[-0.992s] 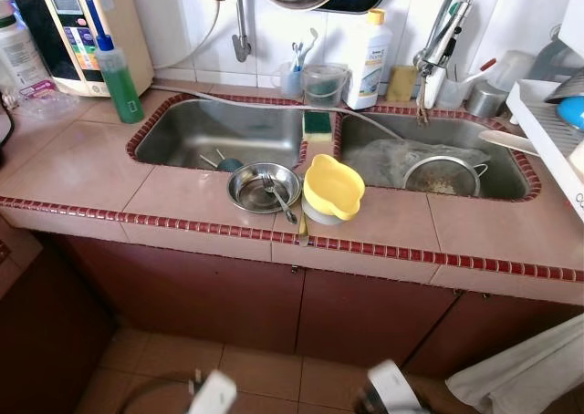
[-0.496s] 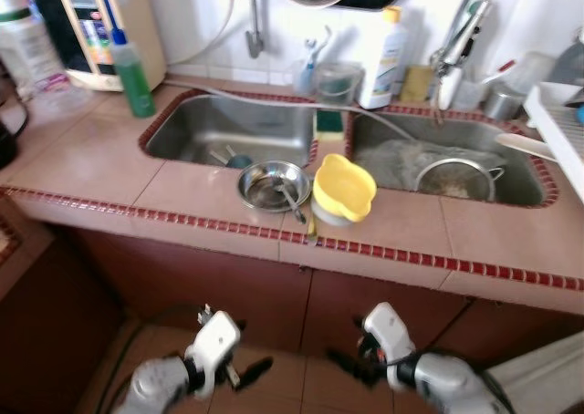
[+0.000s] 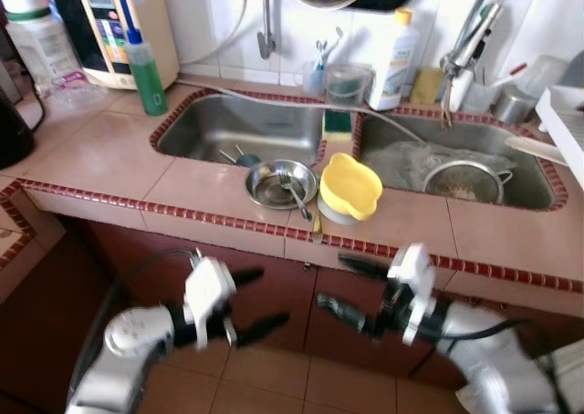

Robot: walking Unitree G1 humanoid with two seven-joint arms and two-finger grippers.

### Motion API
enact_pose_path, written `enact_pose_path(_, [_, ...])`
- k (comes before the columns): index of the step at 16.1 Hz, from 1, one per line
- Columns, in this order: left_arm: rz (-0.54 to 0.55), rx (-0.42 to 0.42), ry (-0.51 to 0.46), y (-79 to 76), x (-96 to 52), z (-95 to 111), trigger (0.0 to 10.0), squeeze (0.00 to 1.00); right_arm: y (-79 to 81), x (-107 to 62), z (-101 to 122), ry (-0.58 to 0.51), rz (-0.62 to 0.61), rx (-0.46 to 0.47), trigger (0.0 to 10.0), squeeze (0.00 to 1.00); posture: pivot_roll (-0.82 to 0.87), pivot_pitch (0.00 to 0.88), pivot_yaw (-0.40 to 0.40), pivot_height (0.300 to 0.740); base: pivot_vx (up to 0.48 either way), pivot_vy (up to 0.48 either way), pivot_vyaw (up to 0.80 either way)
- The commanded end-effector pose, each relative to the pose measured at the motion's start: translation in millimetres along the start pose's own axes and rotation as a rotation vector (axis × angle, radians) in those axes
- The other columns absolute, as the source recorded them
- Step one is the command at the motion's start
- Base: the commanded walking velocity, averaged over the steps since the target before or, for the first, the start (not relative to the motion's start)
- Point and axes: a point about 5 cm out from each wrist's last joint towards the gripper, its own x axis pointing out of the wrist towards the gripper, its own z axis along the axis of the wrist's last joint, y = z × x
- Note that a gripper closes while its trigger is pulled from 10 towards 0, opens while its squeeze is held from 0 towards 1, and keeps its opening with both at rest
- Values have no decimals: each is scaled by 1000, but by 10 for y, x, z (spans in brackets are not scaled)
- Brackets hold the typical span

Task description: Kitchen organization

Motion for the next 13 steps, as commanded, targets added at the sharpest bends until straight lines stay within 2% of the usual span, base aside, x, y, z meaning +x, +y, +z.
enact_pose_path(1, [12,3,-53,50,-1,203,10000,0,-25,14,198,-49,-10,-18,10000,0,-133,0,12,740,0,0,0])
enact_pose_path(2, [26,8,-76,82,6,286,10000,0,-40,28,268,-70,-18,-22,10000,0,-132,0,12,740,0,0,0])
enact_pose_path(4, [107,24,-165,198,31,606,10000,0,-141,47,508,-138,-92,-50,10000,0,-130,0,8,740,0,0,0])
enact_pose_path(5, [172,52,-201,264,52,715,10000,0,-238,47,592,-171,-171,-79,10000,0,-127,0,7,740,0,0,0])
enact_pose_path(6, [258,51,-245,355,90,805,10000,0,-394,36,686,-228,-309,-103,10000,0,-127,0,5,740,0,0,0])
enact_pose_path(8, [306,56,-237,408,121,797,10000,0,-496,15,706,-249,-415,-116,10000,0,-125,0,3,740,0,0,0])
enact_pose_path(9, [385,84,-213,461,187,772,10000,0,-611,-32,699,-273,-562,-109,10000,0,-124,0,2,740,0,0,0])
enact_pose_path(12, [393,95,-220,371,340,801,10000,0,-746,-157,650,-302,-777,-69,10000,0,-128,0,6,740,0,0,0])
enact_pose_path(13, [388,84,-229,341,391,811,10000,0,-767,-175,639,-298,-806,-71,10000,0,-134,0,14,740,0,0,0])
